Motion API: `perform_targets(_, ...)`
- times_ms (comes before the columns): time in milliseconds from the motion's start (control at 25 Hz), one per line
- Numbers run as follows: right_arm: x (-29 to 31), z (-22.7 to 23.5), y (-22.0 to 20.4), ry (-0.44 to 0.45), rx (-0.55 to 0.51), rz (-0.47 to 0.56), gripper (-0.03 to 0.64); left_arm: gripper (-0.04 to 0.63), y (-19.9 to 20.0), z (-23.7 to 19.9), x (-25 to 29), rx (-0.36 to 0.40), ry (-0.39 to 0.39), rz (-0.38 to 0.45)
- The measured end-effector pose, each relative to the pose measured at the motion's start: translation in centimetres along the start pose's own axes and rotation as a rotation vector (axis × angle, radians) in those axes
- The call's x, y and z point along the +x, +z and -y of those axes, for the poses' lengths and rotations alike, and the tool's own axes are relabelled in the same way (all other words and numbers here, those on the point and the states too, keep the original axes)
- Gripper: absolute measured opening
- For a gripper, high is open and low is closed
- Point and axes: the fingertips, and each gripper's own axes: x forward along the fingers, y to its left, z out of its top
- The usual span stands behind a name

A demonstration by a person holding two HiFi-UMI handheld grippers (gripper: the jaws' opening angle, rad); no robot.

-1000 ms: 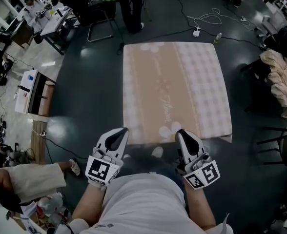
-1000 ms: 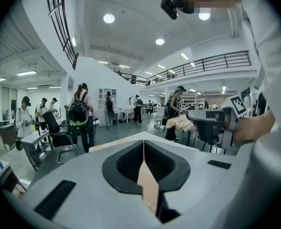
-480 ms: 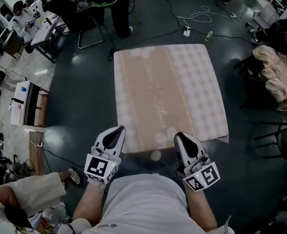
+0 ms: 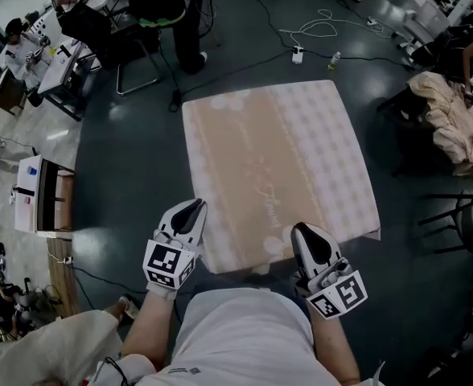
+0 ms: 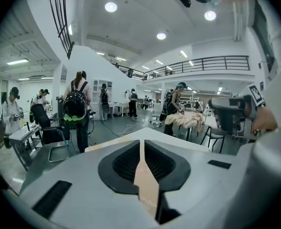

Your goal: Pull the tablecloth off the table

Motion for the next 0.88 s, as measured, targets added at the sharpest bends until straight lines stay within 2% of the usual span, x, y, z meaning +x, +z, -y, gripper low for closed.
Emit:
perform_targets(160, 1.8, 0.6, 0.2, -0.040, 0.000, -0.013, 0.037, 0.015, -0.7, -3.6, 2.9, -0.011, -0.003, -0.018)
perform_targets(320, 3.0, 0.8, -0.1, -0.087, -0.014, -0.027, 0.037, 0.114, -1.9, -7.5, 6.3, -0.029, 0.005, -0.046)
perform_targets(600, 4.3, 0.7, -0.8, -0.193, -0.024, -0.073, 0.037, 0.221, -5.2, -16.2, 13.3, -0.103, 0.057, -0.131)
perform_targets(880, 4.2, 0.7, -2.6, -0.319, -0.010, -0.119, 0.037, 0.252, -9.2, -22.9, 19.9, -0.110, 0.093, -0.216)
